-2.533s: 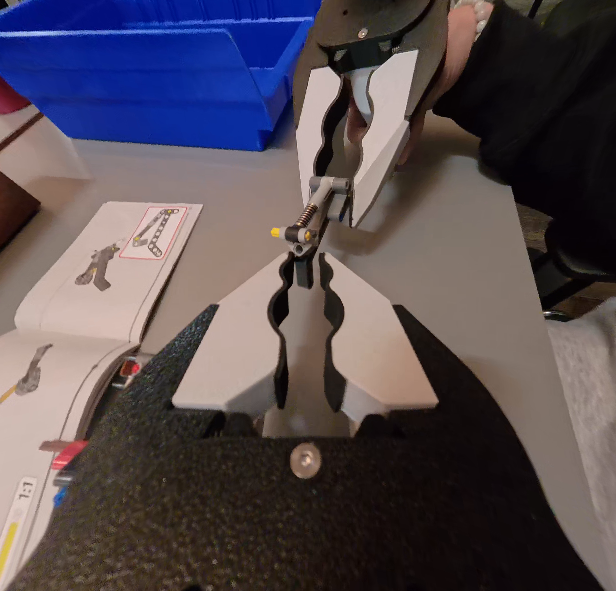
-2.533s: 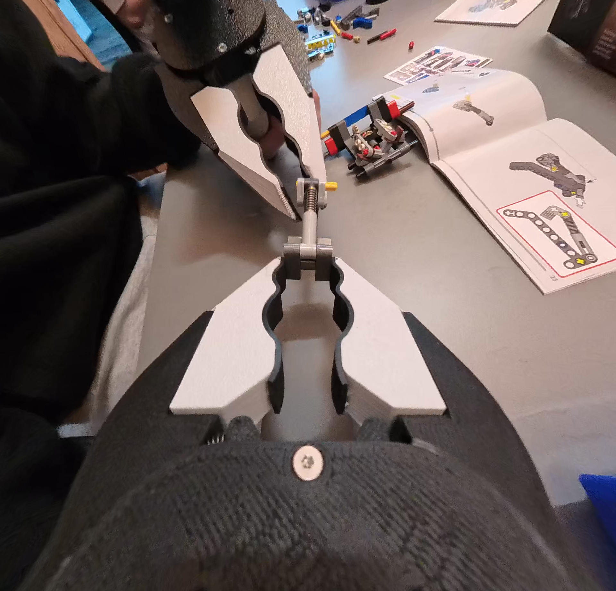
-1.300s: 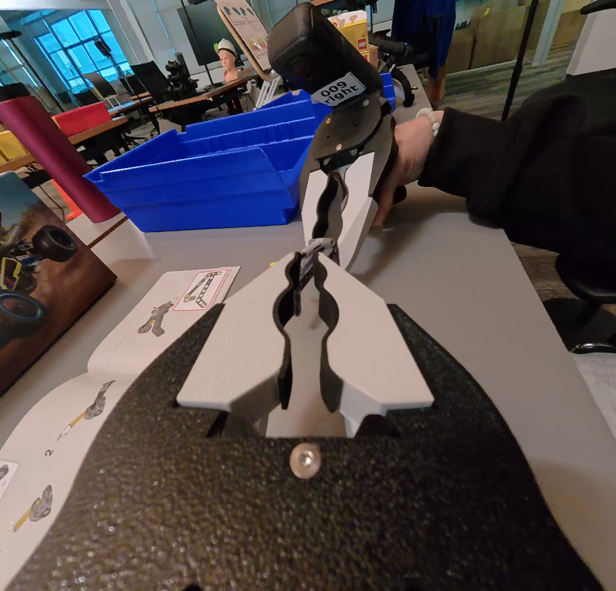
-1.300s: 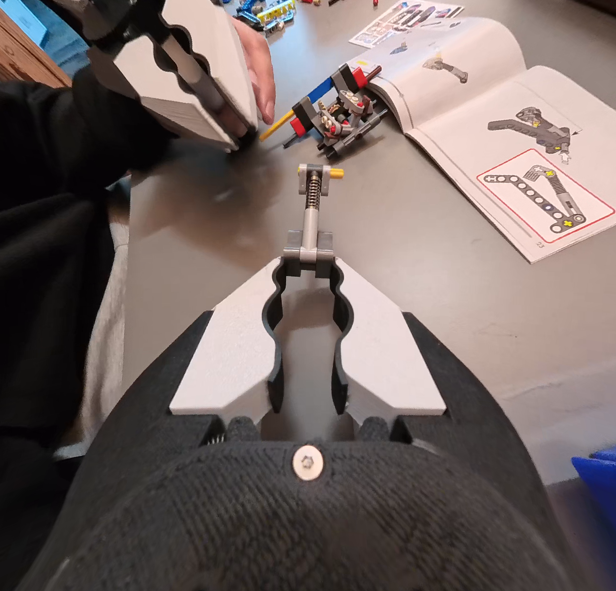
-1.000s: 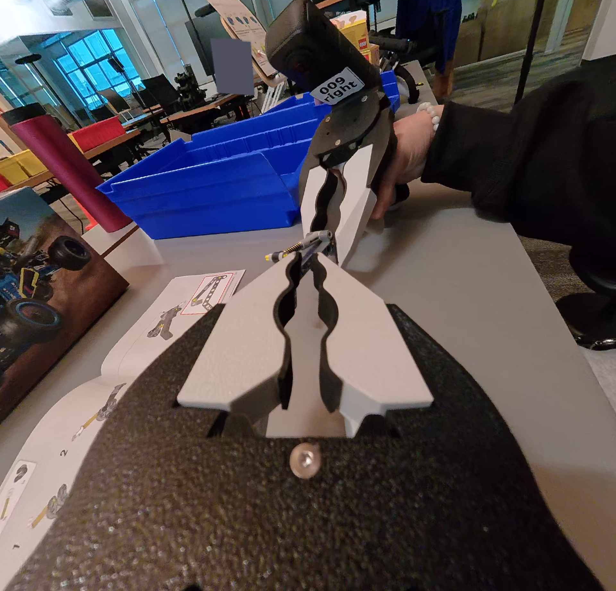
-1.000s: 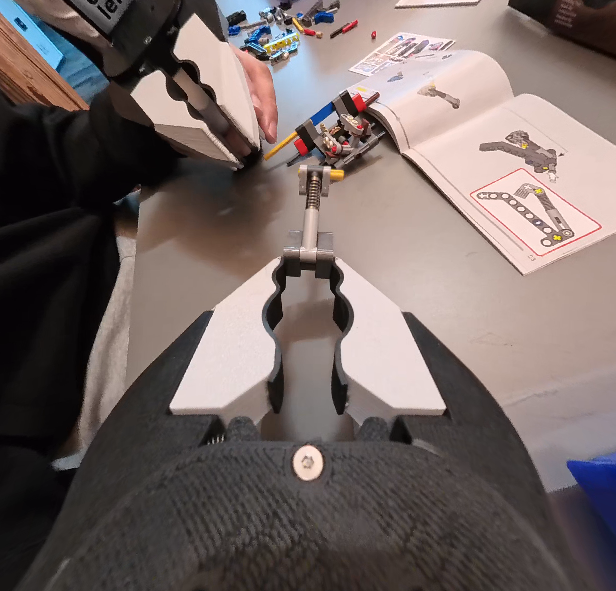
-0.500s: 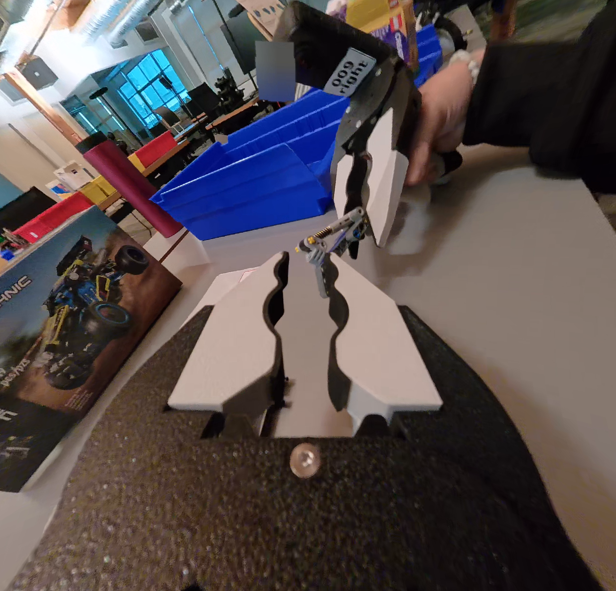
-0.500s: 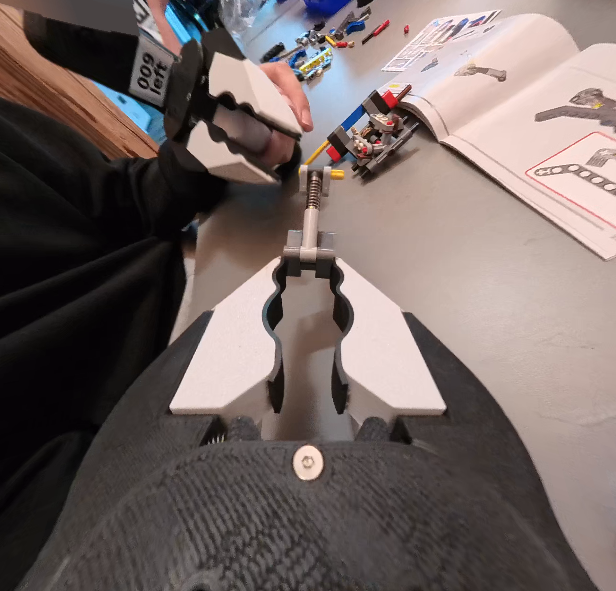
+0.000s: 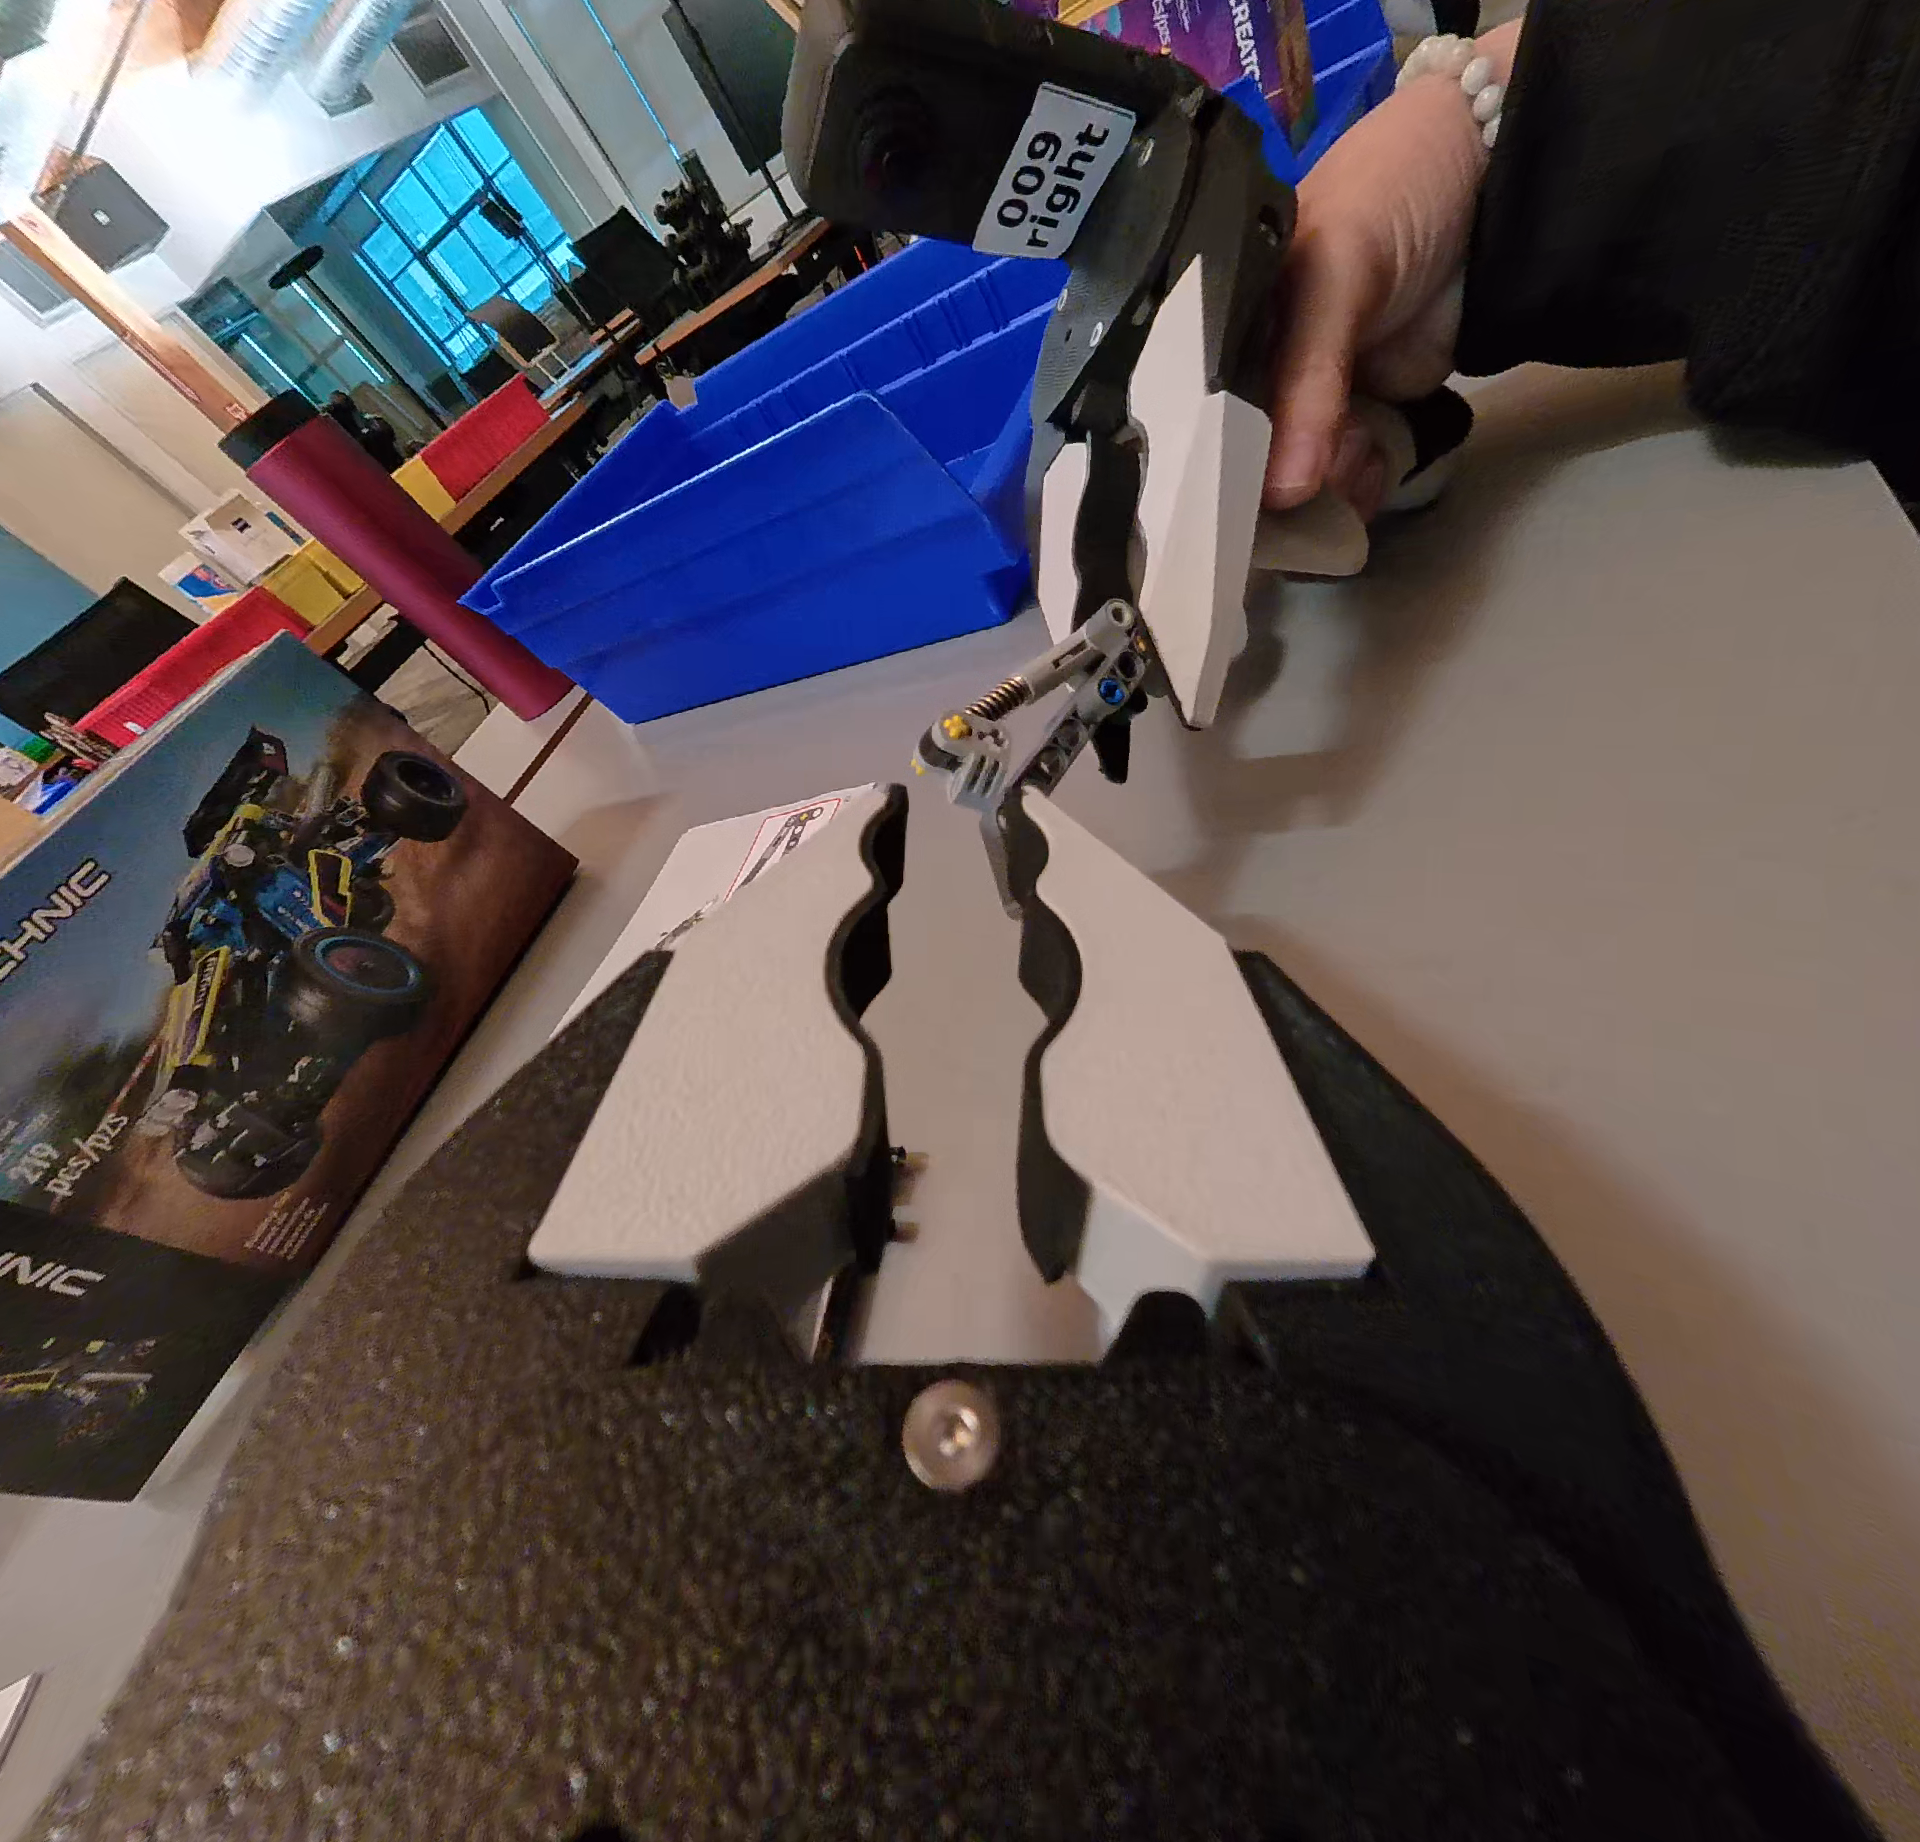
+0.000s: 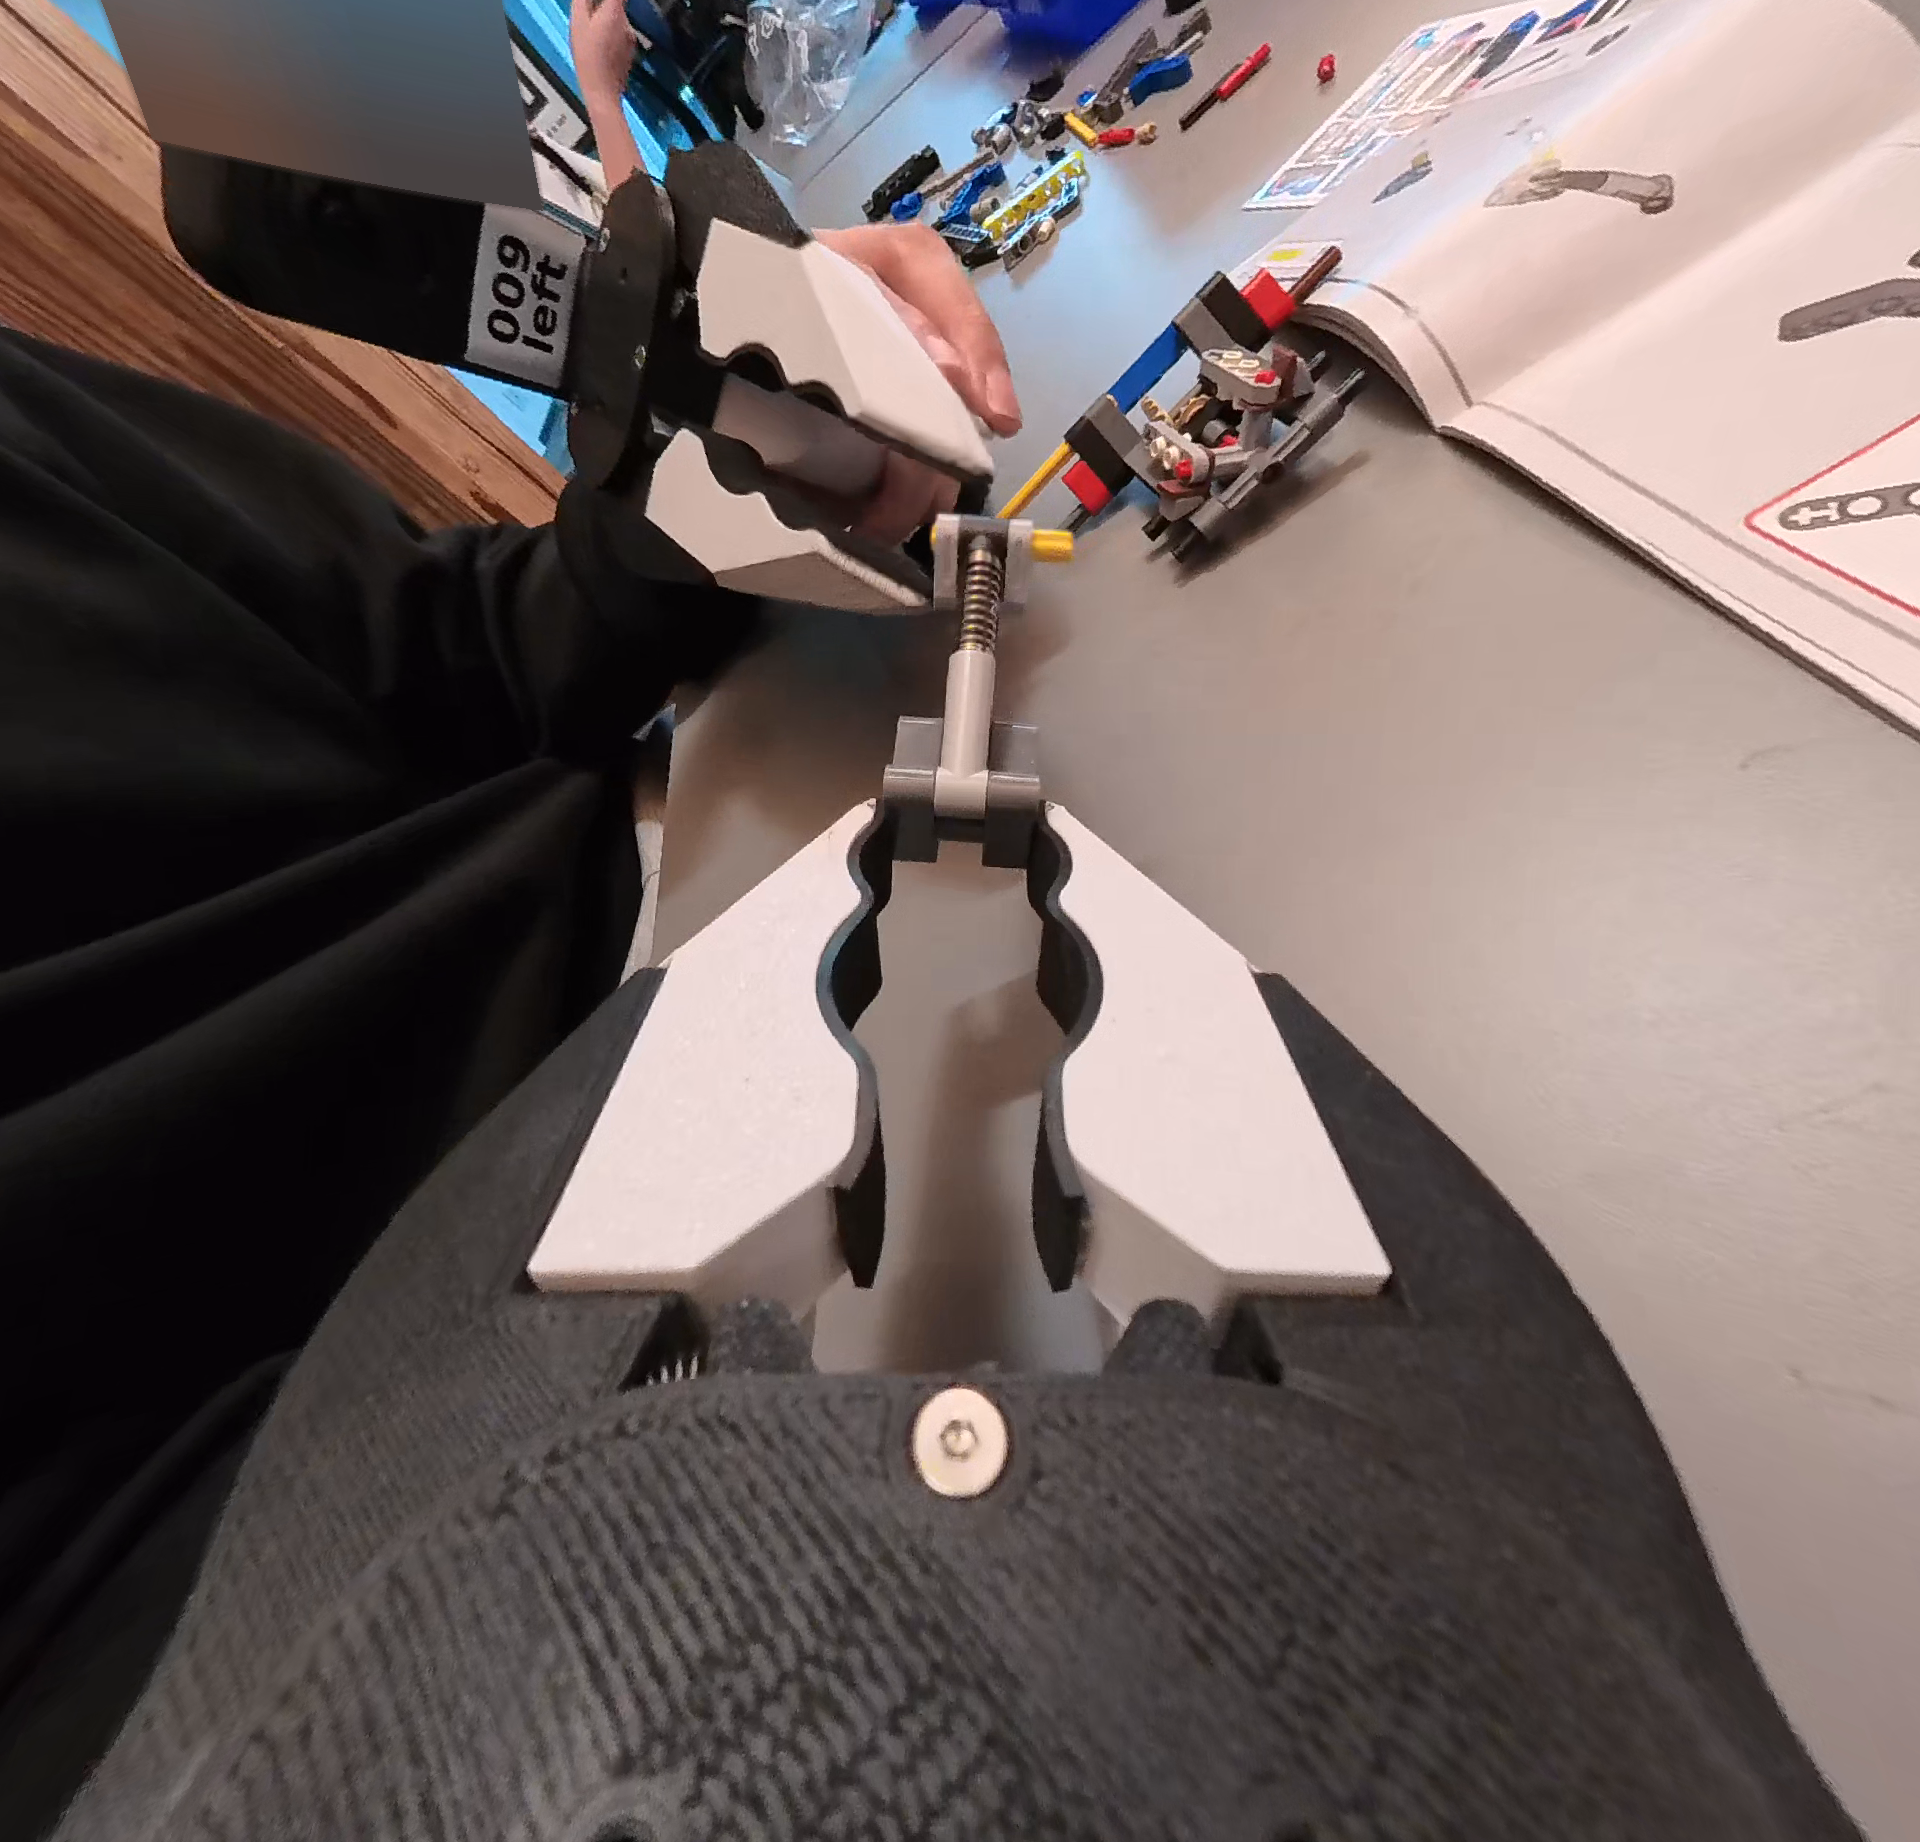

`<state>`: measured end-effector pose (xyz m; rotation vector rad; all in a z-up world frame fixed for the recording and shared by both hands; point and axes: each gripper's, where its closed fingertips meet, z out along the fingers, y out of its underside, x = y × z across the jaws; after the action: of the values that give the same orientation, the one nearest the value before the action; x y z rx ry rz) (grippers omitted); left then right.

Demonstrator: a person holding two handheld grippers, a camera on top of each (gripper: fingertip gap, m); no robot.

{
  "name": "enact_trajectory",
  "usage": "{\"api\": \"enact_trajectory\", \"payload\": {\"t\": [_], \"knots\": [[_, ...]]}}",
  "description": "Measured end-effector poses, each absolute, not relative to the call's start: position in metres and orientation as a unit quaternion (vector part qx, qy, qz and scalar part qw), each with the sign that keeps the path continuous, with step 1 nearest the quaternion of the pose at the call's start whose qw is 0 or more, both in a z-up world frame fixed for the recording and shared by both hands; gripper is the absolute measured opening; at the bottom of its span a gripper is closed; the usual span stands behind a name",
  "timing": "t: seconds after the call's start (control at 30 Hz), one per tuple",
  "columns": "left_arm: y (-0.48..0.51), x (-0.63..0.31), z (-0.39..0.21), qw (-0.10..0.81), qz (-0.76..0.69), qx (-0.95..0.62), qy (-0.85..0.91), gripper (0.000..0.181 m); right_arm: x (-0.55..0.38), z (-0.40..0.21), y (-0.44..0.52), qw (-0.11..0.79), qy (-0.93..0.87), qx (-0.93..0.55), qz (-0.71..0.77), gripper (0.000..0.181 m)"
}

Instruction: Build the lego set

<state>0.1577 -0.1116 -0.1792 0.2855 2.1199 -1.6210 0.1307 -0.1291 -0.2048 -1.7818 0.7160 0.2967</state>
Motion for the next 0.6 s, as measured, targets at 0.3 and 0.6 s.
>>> {"api": "enact_trajectory", "payload": {"t": [0.3, 0.6], "knots": [[-0.1124, 0.1573, -0.1805, 0.233, -0.585, 0.108, 0.769, 0.014, 0.1321, -0.2043, -0.1285, 0.566, 0.305, -0.756, 0.125, 0.024], [-0.1124, 0.1576, -0.1799, 0.241, -0.583, 0.11, 0.768, 0.013, 0.1336, -0.2044, -0.1294, 0.567, 0.31, -0.753, 0.126, 0.024]]}}
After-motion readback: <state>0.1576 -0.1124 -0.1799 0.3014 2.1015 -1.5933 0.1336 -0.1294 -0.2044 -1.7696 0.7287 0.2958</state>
